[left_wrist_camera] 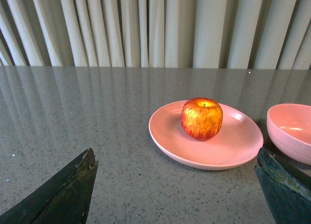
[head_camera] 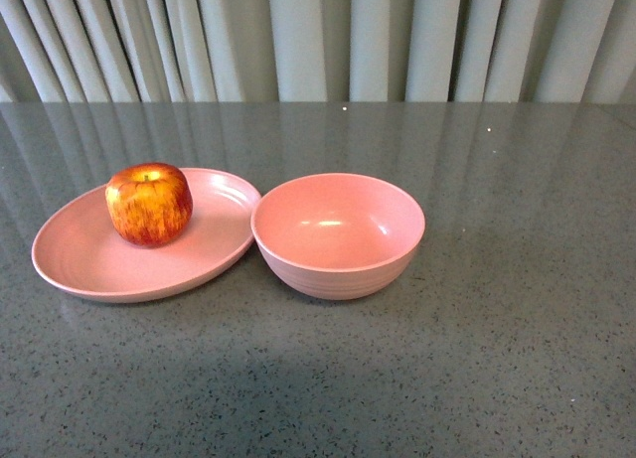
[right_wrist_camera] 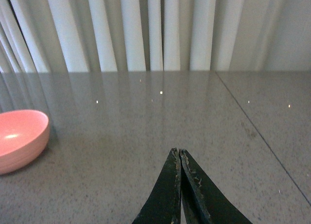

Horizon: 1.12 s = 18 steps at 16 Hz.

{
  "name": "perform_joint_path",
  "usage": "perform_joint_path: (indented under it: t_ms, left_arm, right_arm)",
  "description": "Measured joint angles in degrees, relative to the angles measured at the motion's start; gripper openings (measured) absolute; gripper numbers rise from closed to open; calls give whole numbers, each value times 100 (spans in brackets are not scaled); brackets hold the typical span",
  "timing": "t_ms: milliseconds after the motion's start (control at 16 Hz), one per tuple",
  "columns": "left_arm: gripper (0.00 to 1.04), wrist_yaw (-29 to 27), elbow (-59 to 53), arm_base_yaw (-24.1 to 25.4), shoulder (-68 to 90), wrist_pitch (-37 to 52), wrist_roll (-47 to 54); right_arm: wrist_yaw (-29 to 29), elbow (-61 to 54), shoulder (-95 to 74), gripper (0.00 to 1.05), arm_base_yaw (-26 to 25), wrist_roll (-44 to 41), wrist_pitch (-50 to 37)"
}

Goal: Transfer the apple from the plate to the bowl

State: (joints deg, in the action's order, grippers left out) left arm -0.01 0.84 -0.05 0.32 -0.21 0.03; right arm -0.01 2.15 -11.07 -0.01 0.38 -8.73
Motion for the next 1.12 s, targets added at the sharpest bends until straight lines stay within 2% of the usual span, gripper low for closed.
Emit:
perform_joint_path:
  t_ms: [62, 125, 188, 688, 1125]
  left_arm:
    - [98, 0, 0, 0, 0, 0, 0]
    - [98, 0, 0, 0, 0, 2, 0]
    - [98, 0, 0, 0, 0, 0, 0]
    - [98, 0, 0, 0, 0, 0, 0]
    - [98, 0, 0, 0, 0, 2, 0]
  right_arm:
    - [0, -136, 109, 2, 0, 0, -142]
    - [-2, -142, 625, 2, 0, -2, 699]
    - [-2, -142, 1067, 2, 0, 0, 876]
    - [0, -142, 1093, 3, 0, -4, 896]
    - [0, -142, 1093, 85, 0, -4, 896]
